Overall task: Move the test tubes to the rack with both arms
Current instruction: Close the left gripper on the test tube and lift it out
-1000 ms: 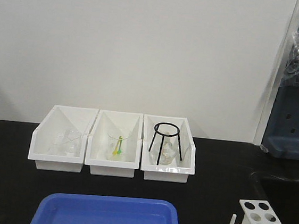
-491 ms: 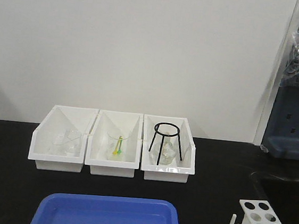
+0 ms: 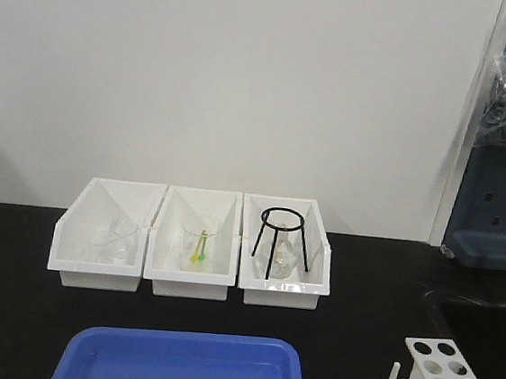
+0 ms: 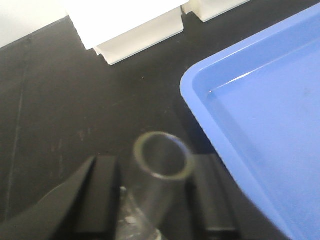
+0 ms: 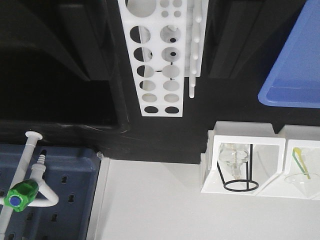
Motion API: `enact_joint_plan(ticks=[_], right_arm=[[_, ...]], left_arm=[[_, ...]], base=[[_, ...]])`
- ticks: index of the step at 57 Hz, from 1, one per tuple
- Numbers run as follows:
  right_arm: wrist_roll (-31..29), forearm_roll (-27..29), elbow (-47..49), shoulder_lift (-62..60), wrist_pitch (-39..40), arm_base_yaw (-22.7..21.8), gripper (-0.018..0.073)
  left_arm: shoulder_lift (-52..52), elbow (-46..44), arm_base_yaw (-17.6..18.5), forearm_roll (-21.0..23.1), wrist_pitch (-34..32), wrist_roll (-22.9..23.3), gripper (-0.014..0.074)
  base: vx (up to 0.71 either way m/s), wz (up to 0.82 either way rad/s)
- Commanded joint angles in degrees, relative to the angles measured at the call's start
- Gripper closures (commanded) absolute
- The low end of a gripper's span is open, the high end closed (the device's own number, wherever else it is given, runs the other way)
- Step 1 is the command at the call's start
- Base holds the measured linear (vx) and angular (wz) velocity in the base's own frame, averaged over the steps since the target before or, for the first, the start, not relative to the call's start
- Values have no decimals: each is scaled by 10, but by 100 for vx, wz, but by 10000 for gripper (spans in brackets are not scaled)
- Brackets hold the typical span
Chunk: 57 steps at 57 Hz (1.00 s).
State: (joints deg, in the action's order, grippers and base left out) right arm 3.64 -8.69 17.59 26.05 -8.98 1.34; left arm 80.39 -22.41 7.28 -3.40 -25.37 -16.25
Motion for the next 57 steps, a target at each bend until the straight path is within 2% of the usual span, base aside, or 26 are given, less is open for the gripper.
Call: enact_joint_plan(ticks=[1,9,17,30,42,49,57], right_arm=[[-4,-7,21,7,47,-1,90],[-4,-7,21,7,47,-1,90],[-4,-7,21,7,47,-1,90],[-4,-7,21,7,47,-1,90],[-4,-7,21,7,47,-1,90],[-4,-7,21,7,47,-1,90],[-4,-7,21,8,44,-1,90]], left_arm=[[-13,-14,4,7,-43,1,329],[-13,-14,4,7,-46,1,489],[-14,-14,4,7,-49,1,600],[-37,-14,4,10,-50,1,602],[-100,-14,4,62,-50,1,601],[-139,-18,4,67,-50,4,601],[-174,-54,4,67,-37,41,601]], base=[[0,0],[0,0],[0,0],[0,0],[0,0],[0,0],[0,0]])
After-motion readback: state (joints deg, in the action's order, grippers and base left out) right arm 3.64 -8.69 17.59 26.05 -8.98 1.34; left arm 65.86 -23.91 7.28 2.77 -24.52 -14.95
